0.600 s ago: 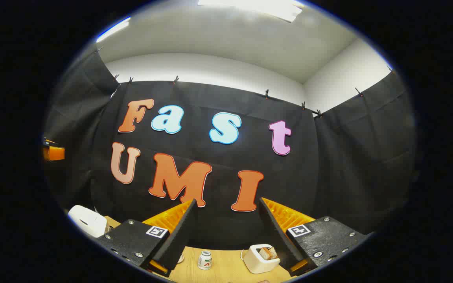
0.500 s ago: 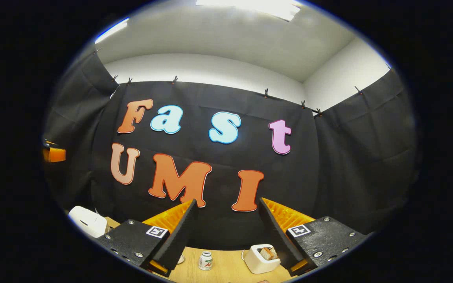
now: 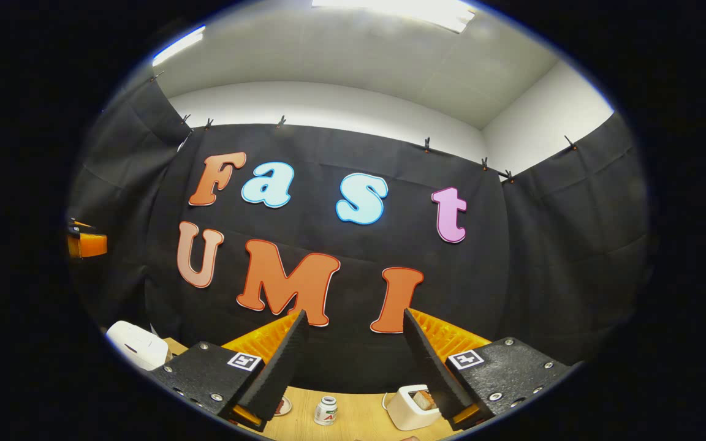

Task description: Close the left gripper, press the button to open the rice cooker; take a wooden spoon from the chopstick holder with the right hand, scoop a spoonful of rice and pour it into the rice cooker, then put the wooden spoon back into the chopstick holder.

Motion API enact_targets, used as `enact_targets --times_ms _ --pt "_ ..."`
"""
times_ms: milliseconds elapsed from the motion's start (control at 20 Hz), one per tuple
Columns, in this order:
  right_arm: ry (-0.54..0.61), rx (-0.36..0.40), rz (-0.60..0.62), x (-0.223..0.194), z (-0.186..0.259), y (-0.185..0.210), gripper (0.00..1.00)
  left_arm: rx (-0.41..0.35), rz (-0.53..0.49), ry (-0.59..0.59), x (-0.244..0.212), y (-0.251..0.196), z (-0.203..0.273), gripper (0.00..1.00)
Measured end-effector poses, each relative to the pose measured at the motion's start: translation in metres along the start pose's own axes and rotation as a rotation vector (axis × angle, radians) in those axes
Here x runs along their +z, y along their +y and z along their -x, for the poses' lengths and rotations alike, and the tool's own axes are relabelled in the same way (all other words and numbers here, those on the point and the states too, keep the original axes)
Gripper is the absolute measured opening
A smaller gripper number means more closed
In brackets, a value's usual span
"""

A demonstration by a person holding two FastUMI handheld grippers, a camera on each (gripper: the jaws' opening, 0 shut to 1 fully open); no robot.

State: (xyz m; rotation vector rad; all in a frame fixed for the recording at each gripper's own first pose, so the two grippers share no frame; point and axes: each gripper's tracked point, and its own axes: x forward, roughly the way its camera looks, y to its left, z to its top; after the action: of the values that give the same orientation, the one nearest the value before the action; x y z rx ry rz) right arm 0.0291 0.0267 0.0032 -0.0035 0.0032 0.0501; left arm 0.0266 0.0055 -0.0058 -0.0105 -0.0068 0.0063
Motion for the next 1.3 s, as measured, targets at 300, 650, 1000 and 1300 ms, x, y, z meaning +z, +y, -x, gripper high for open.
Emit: enact_targets --times_ms 300,650,1000,1300 --pt "-0.013 0.036 -0.012 0.02 -0.013 0.025 0.95 0.019 0.014 -0.025 -0.001 0.021 -0.011 0.99" --pt "-0.022 0.048 -0.054 0.024 -0.008 0.033 0.95 0.016 0.011 -0.011 -0.003 0.015 -0.023 0.98" --pt "0.062 0.041 -0.037 -0.015 0.0 0.029 0.95 -0.025 0.0 0.028 -0.018 0.005 -0.023 0.99" --pt "0.123 0.012 -0.031 -0.043 0.015 0.02 0.95 -0.037 -0.025 0.061 -0.03 0.008 -0.021 0.99"
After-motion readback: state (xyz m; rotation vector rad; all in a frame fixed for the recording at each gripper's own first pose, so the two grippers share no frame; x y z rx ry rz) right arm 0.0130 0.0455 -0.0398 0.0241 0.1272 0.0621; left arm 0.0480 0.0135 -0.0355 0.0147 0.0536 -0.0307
